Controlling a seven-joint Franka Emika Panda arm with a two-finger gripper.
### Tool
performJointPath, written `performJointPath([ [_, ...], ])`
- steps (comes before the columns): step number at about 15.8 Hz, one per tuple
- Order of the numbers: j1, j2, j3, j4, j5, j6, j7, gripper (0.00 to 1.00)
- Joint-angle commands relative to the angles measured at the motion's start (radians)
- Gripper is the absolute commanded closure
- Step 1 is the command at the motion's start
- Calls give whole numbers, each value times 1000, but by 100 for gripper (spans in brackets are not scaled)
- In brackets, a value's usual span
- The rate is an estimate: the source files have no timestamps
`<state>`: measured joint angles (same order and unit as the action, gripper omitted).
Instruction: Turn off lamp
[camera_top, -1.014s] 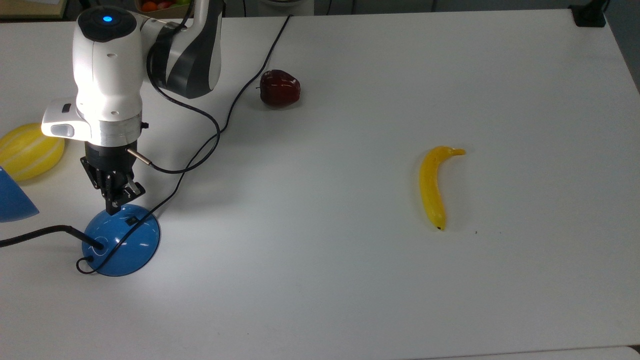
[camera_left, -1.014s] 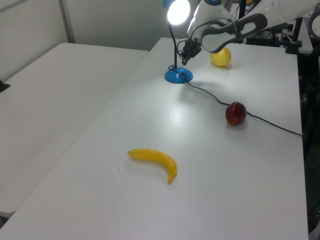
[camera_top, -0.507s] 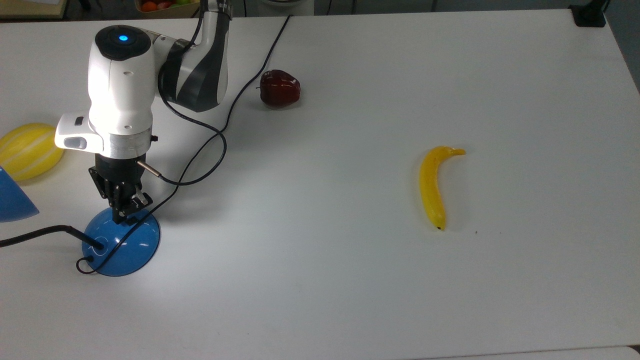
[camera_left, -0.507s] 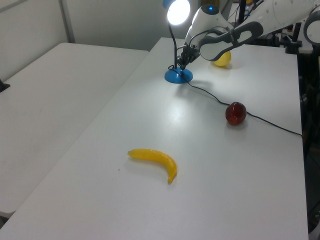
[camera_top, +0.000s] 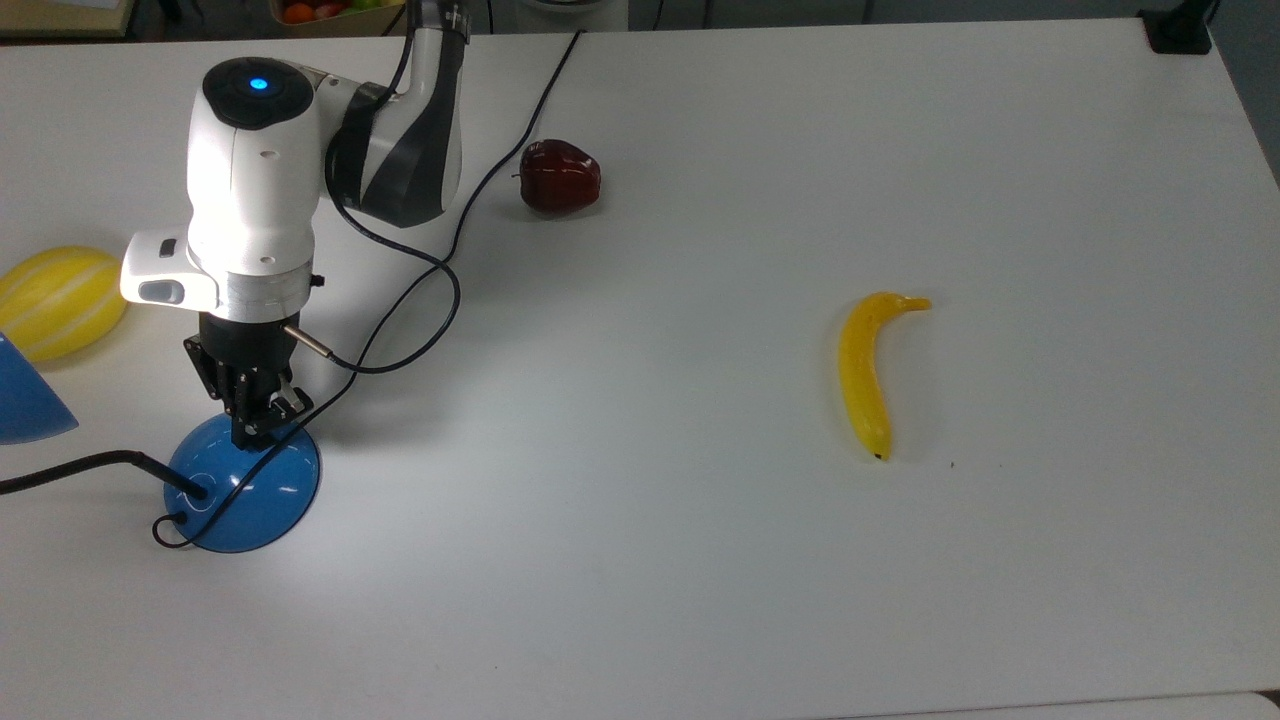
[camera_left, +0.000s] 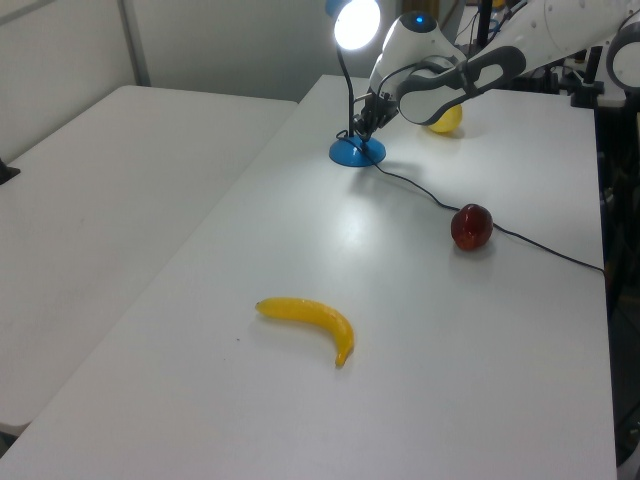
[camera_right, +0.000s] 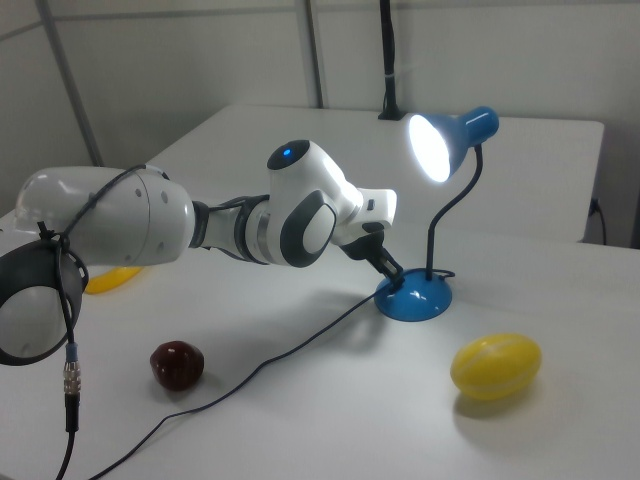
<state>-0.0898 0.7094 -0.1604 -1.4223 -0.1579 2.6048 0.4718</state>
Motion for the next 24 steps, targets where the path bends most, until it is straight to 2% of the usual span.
performJointPath([
  [1, 31, -8, -22, -44, -51, 9, 28, 100],
  [4, 45, -8, -21, -59, -57, 9, 28, 100],
  [12, 61, -18, -21, -132, -130, 8, 27, 100],
  [19, 62, -21, -19, -144, -137, 8, 30, 100],
  [22, 58, -68, -18, -150, -115, -3, 36, 100],
  [24, 55, -134, -14, -190, -98, -26, 34, 100],
])
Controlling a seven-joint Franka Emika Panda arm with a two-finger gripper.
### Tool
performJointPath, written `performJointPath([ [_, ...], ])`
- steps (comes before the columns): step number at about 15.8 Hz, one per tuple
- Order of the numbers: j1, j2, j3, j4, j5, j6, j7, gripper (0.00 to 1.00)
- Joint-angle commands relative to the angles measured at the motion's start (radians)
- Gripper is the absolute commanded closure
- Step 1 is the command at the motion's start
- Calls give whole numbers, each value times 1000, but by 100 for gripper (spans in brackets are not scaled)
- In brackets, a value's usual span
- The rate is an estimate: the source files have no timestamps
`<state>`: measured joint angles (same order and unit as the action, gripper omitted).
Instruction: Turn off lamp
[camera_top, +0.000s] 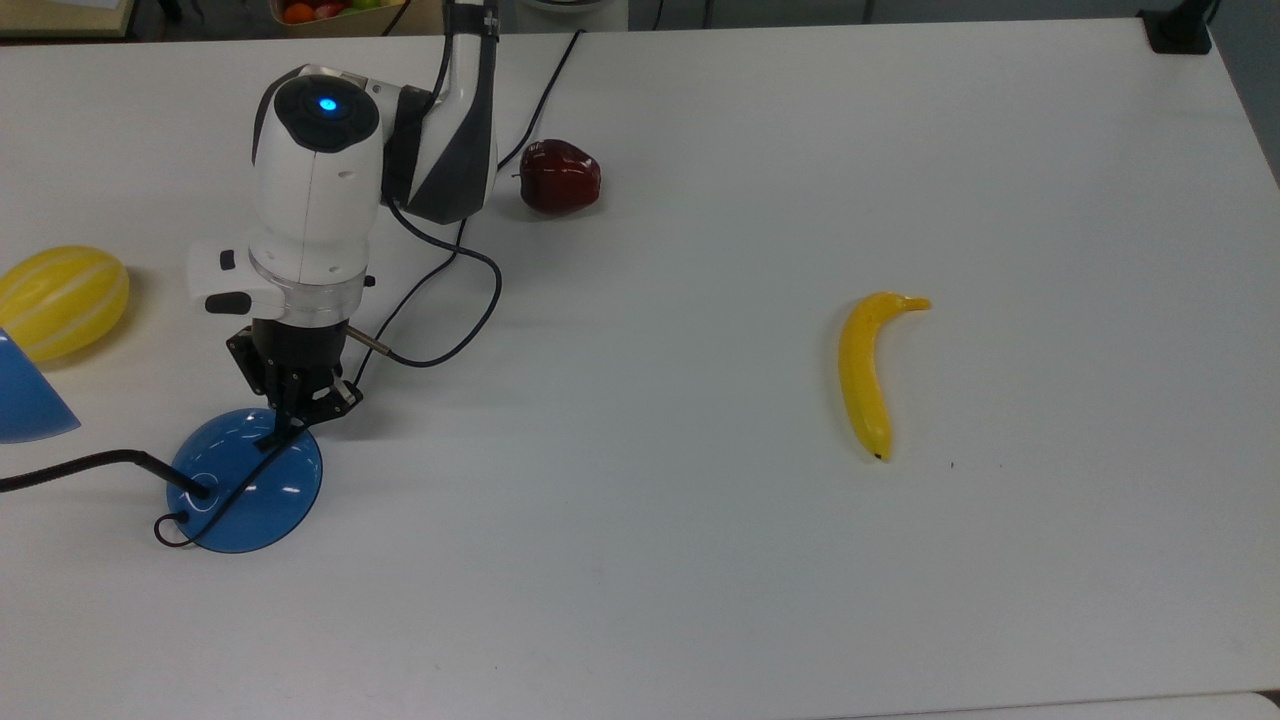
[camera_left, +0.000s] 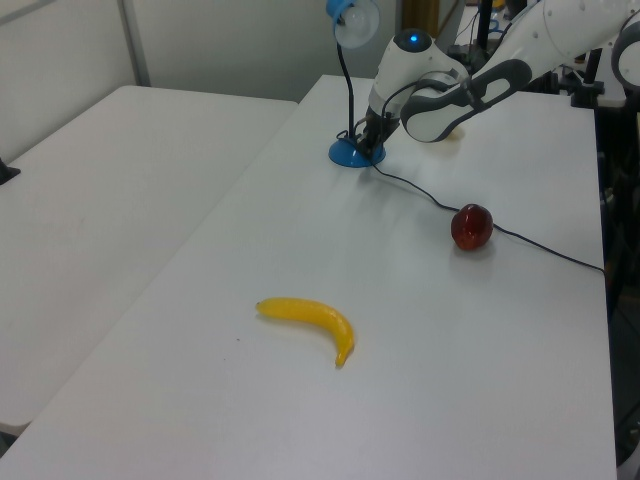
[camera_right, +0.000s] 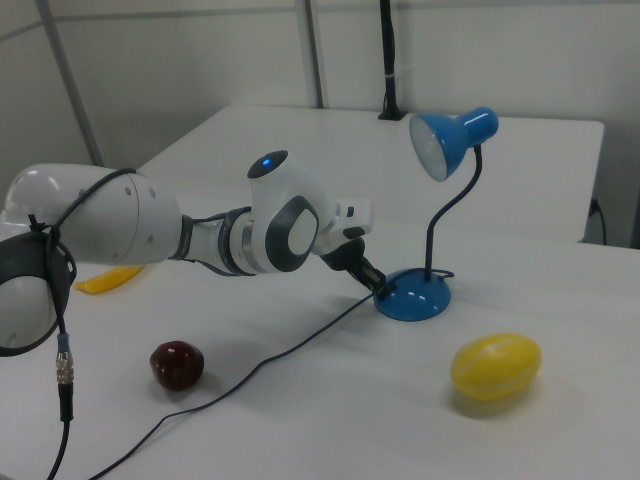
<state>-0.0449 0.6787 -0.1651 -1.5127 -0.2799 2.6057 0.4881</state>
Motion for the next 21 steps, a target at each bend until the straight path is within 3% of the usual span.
performJointPath([
  [1, 10, -141, -5, -128, 25, -30, 17, 100],
  [5, 5, -321, 45, -277, 25, -67, 7, 100],
  [9, 5, -474, 110, -356, 42, -244, -42, 100],
  [13, 19, -617, 139, -392, 189, -484, -222, 100],
  [15, 57, -674, 142, -396, 217, -614, -285, 96],
  [16, 74, -695, 144, -397, 217, -680, -302, 88],
  [17, 91, -715, 142, -397, 217, -741, -318, 70],
  [18, 105, -734, 142, -396, 219, -803, -347, 39],
  [19, 118, -742, 142, -390, 219, -872, -385, 15],
  [20, 138, -746, 141, -385, 216, -936, -419, 0],
  [21, 155, -746, 139, -376, 205, -975, -440, 0],
])
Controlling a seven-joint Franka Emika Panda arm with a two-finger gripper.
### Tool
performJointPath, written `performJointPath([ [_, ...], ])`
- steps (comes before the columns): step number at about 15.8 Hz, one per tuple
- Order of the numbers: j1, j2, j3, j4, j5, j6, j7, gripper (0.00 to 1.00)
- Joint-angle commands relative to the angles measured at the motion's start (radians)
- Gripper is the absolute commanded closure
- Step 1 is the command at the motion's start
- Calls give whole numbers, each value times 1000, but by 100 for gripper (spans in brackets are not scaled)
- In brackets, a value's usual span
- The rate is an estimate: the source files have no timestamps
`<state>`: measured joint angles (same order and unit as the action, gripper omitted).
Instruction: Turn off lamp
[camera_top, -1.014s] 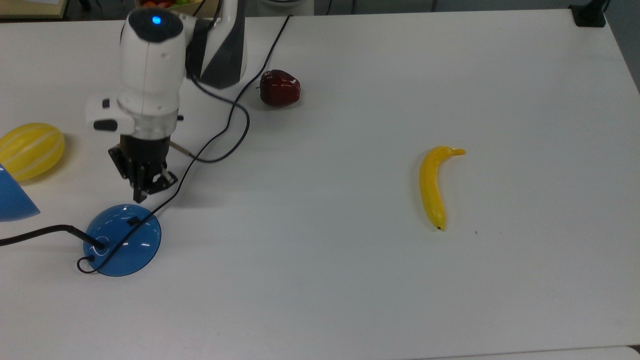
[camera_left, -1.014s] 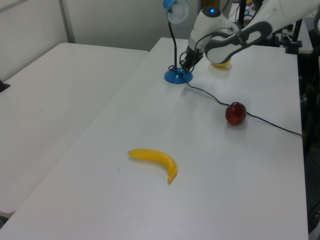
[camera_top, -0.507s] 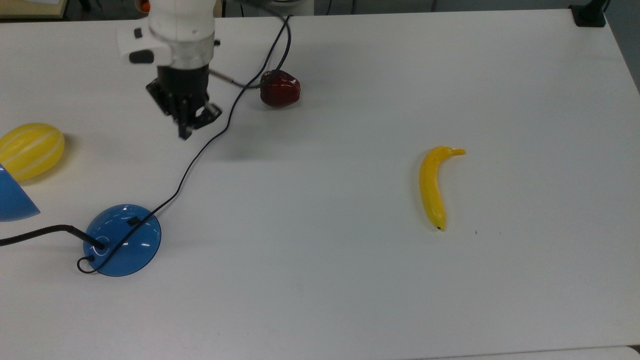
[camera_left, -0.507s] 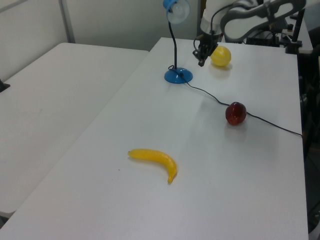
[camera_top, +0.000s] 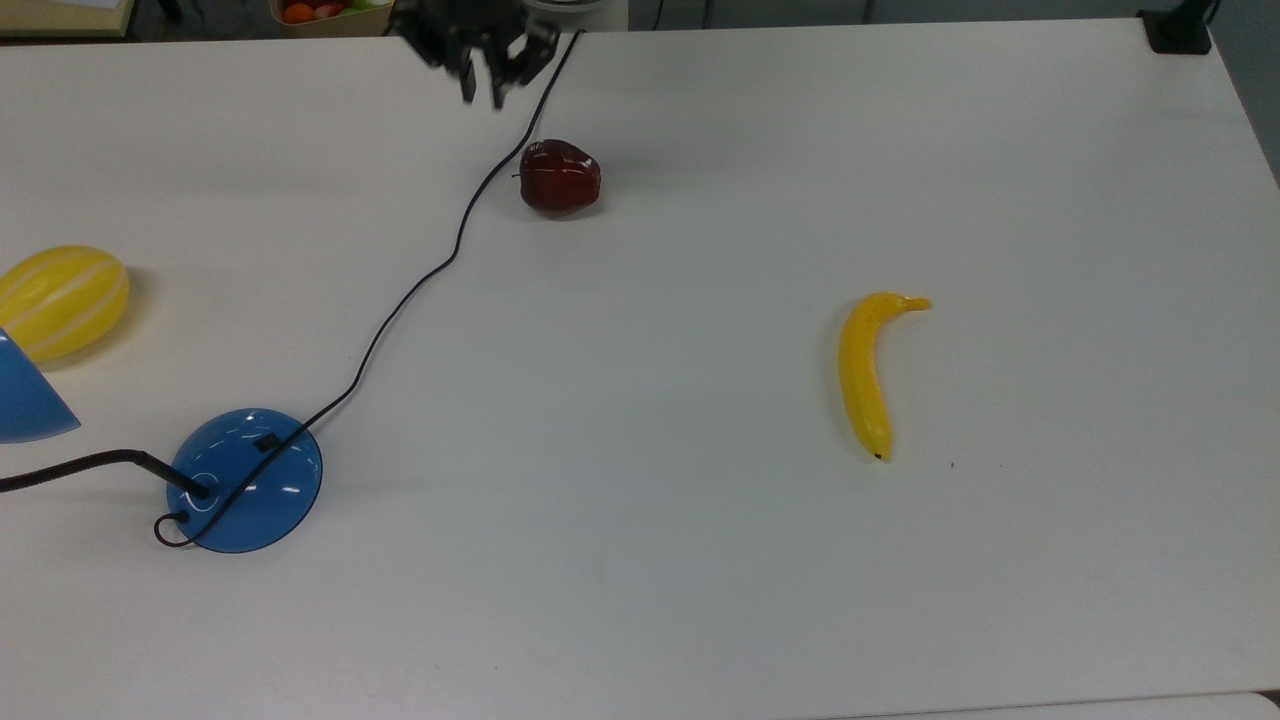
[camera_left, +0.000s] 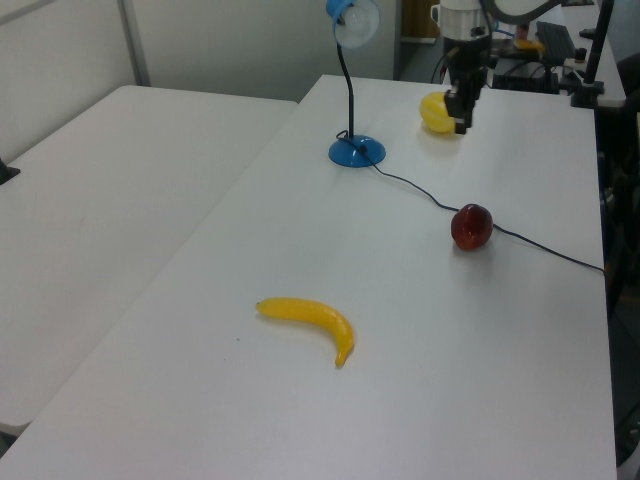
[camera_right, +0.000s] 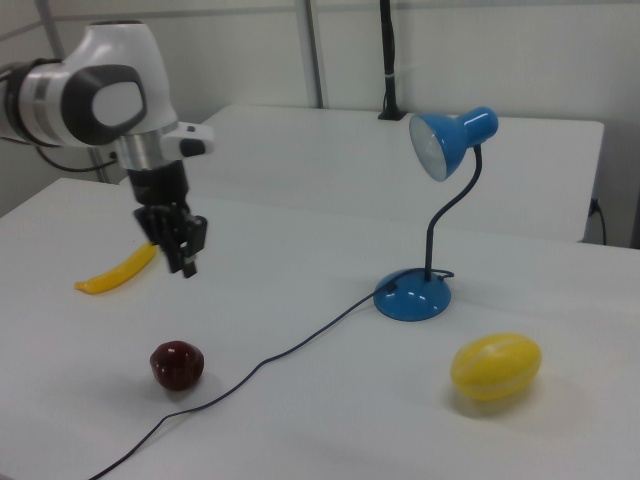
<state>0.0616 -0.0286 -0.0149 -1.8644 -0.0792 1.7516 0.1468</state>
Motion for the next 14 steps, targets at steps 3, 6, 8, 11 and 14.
performJointPath([
  [3, 55, -36, -19, -3, -1, -136, -107, 0],
  [6, 47, -33, -19, 27, -1, -178, -113, 0],
  [8, 44, -33, -19, 30, -1, -187, -105, 0],
  [11, 41, -27, -19, 33, 1, -175, -99, 0],
  [14, 37, -8, -20, 66, 1, -176, -99, 0],
])
